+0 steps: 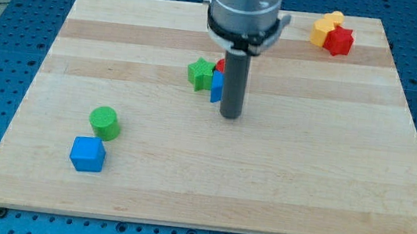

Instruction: Place the blue cube towards the bottom left of the green star

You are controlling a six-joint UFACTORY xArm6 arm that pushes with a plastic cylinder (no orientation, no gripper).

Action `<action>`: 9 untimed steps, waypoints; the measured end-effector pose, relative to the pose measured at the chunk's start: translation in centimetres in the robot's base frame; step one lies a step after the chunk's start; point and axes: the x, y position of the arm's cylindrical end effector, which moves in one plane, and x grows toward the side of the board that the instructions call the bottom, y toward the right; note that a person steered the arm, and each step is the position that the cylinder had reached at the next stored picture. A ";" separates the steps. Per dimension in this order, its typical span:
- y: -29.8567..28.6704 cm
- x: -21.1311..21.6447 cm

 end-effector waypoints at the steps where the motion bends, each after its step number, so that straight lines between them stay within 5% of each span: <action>1: -0.7 5.6; 3: -12.9 14.8; 5: -21.5 10.0; 9: -10.4 2.2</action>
